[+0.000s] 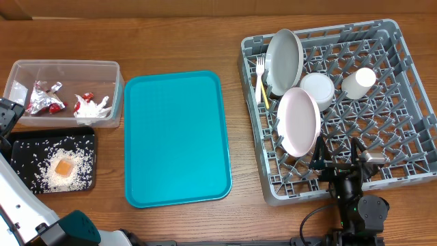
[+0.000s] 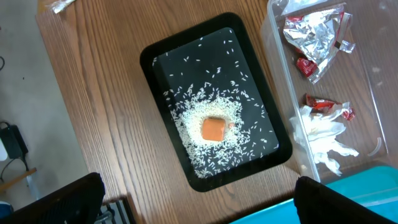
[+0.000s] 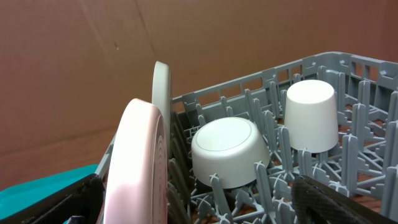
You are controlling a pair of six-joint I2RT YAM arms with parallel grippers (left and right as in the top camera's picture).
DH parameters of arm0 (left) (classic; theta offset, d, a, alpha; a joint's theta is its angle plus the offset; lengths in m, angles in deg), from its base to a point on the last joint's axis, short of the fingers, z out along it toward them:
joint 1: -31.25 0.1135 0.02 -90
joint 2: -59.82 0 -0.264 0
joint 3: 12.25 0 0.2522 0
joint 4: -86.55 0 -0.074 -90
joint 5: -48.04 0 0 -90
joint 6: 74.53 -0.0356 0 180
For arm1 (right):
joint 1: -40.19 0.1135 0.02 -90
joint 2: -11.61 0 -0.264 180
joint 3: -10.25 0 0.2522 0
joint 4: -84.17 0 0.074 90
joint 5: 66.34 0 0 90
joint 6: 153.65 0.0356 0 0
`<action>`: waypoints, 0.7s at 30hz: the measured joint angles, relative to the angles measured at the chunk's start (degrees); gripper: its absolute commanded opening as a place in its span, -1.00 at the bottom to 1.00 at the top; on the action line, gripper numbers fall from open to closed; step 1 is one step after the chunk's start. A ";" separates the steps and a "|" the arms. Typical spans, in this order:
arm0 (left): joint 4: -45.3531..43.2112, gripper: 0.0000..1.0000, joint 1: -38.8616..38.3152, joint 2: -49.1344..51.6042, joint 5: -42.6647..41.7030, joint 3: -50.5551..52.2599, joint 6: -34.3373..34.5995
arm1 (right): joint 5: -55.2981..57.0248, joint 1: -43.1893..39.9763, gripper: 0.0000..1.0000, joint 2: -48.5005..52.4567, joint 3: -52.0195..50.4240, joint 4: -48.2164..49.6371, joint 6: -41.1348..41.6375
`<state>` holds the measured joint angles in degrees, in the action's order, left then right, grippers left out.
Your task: Sort waste into correct bins and load items into the dishwasher rack
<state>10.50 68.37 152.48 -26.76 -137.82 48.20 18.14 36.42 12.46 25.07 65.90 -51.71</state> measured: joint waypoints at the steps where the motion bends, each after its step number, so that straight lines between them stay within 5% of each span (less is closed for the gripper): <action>1: 0.00 0.99 -0.07 0.00 0.00 0.00 0.00 | 0.02 0.00 1.00 0.00 0.00 0.00 0.00; 10: -0.33 0.99 -7.48 -2.12 0.07 0.70 0.00 | 0.02 0.00 1.00 0.00 0.00 -0.04 0.00; 21: -2.38 1.00 -41.79 -23.91 -0.48 19.43 0.02 | 0.02 0.00 1.00 0.00 0.00 -0.04 0.00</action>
<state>8.12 26.58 128.57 -27.24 -118.39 48.22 18.17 36.42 12.46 25.07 65.86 -51.71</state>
